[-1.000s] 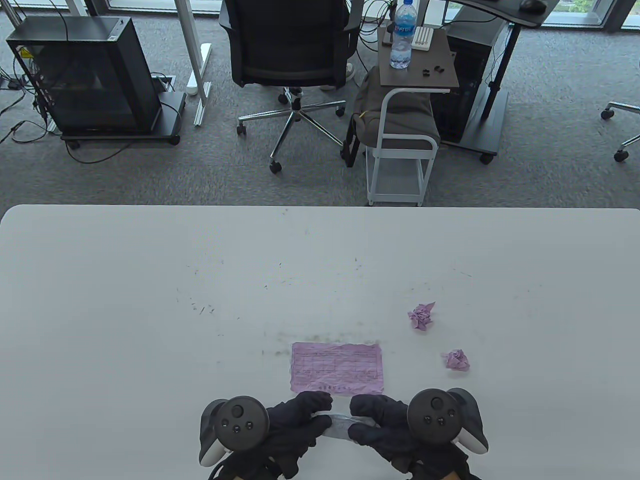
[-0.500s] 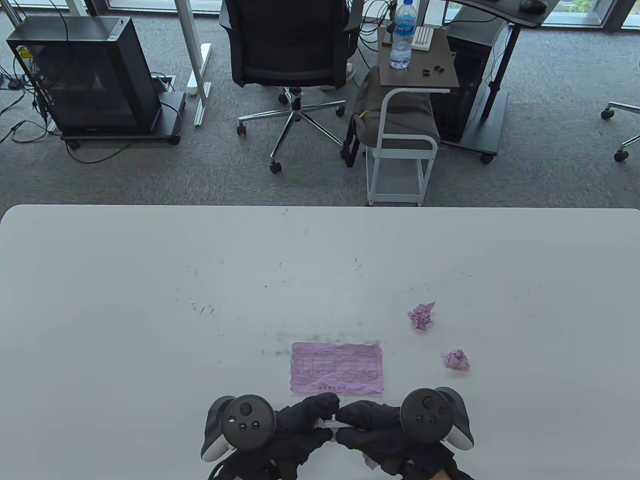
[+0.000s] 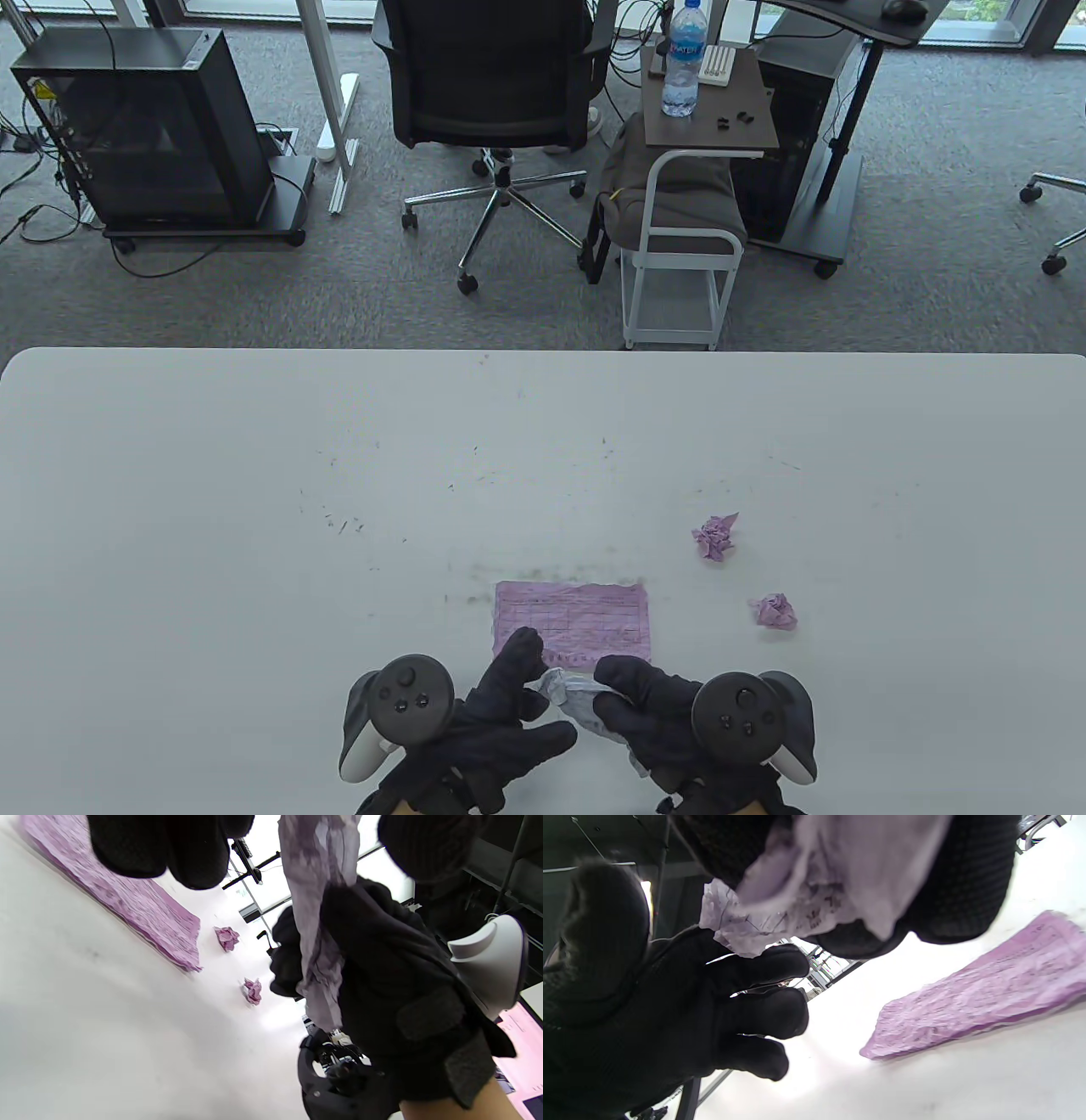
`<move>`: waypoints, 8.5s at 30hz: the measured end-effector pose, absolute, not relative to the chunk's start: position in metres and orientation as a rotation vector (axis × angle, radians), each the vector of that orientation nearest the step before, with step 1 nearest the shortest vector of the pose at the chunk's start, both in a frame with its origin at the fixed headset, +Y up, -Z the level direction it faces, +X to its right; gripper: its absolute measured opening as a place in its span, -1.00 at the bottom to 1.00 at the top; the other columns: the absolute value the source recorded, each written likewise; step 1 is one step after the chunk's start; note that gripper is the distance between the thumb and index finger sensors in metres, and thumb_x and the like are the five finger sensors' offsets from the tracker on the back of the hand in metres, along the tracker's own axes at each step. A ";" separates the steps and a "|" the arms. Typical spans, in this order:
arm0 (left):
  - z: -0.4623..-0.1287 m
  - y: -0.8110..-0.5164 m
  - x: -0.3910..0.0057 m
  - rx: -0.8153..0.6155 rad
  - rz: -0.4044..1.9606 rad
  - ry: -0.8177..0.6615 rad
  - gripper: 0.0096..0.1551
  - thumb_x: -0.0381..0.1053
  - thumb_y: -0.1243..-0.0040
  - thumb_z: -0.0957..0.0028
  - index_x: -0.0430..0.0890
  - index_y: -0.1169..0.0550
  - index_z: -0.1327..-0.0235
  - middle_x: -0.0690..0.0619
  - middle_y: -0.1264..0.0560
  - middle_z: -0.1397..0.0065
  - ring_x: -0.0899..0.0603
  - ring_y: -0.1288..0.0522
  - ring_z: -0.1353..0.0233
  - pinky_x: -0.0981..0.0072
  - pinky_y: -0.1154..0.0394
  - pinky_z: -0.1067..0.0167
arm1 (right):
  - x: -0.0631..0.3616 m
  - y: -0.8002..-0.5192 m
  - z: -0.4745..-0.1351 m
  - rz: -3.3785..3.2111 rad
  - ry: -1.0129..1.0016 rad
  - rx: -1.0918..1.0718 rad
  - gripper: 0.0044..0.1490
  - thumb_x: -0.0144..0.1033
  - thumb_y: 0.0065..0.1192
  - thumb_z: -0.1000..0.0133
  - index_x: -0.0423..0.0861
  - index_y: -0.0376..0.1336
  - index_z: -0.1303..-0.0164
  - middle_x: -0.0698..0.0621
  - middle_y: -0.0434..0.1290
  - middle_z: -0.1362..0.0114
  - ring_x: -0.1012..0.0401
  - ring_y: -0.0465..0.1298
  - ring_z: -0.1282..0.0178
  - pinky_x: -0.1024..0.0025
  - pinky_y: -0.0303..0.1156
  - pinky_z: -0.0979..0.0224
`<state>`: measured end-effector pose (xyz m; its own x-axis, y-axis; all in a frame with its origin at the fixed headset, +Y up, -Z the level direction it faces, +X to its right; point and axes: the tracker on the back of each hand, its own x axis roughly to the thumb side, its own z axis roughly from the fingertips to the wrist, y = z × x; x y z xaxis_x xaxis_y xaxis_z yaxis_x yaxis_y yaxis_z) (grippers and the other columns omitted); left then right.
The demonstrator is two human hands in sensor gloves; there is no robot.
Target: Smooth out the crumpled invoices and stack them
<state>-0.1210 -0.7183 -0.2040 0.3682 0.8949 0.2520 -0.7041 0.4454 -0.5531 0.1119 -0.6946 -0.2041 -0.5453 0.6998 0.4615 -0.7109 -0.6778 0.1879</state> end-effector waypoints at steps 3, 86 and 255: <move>-0.203 -0.719 -0.117 -0.340 1.076 -0.509 0.17 0.27 -0.14 -0.26 -0.33 0.23 -0.59 -0.30 -0.09 -0.57 -0.28 -0.50 -0.34 -0.14 -0.48 -0.27 | 0.100 -0.693 -0.199 2.229 -0.024 0.742 -0.46 -0.28 0.31 -0.17 -0.19 0.22 -0.29 -0.17 0.59 -0.13 0.05 0.66 0.06 0.13 0.66 0.02; -0.224 -0.739 -0.157 -0.183 0.681 -0.258 -0.54 -0.07 -0.16 -0.24 -0.17 -0.45 -0.36 -0.13 -0.60 -0.13 -0.08 -0.72 0.20 -0.11 -0.62 -0.03 | 0.132 -0.746 -0.229 2.101 0.538 0.448 -0.46 -0.30 0.41 -0.17 -0.13 0.22 -0.28 -0.17 0.63 -0.08 0.07 0.70 0.15 0.18 0.69 0.10; -0.221 -0.786 -0.125 -0.927 0.063 -0.251 0.08 0.22 -0.18 -0.17 0.13 0.29 -0.51 -0.14 0.55 -0.51 -0.59 0.50 -0.49 -0.55 0.15 -0.34 | 0.026 -0.766 -0.184 2.633 0.670 1.308 -0.31 0.04 0.05 -0.27 -0.07 0.06 -0.51 -0.25 -0.05 -0.66 -0.24 0.16 -0.51 -0.24 0.33 -0.35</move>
